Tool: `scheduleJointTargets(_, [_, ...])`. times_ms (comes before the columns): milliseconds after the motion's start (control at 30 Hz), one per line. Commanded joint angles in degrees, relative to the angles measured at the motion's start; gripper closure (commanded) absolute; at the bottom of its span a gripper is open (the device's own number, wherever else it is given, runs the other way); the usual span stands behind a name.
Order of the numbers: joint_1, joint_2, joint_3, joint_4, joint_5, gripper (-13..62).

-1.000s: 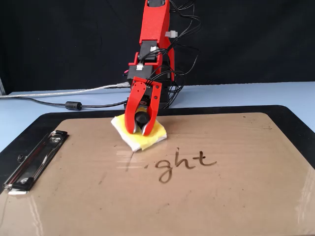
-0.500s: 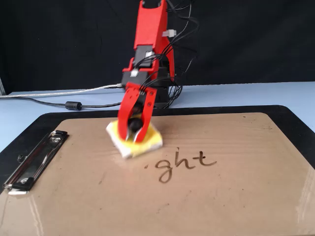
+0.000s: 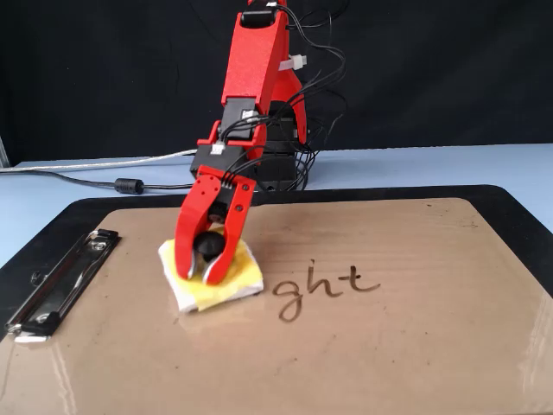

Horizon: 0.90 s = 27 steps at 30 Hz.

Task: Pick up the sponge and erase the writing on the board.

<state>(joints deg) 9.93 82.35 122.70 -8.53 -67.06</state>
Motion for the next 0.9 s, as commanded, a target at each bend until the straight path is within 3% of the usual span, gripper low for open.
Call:
scheduleJointTargets(0, [-0.26, 13.10, 10.11, 0.00, -1.32, 57.2])
scheduleJointTargets(133, [-5.27, 24.87, 19.07, 0.88, -5.63, 57.2])
scheduleJointTargets(200, [-7.03, 20.13, 17.93, 0.18, -7.47, 57.2])
scheduleJointTargets(367, [-8.17, -1.41, -3.34, -0.97, -7.91, 57.2])
scheduleJointTargets(433, [-8.17, -3.87, -7.56, -0.53, -7.82, 57.2])
scheduleJointTargets(533, [-8.00, 3.16, 0.53, 0.00, -7.47, 57.2])
scheduleJointTargets(700, [-8.26, 25.49, 21.27, 1.23, -7.82, 57.2])
scheduleJointTargets(767, [-8.79, 23.47, 20.21, 0.62, -8.00, 57.2])
scheduleJointTargets(867, [-9.32, 10.20, 6.42, 0.53, -7.65, 57.2])
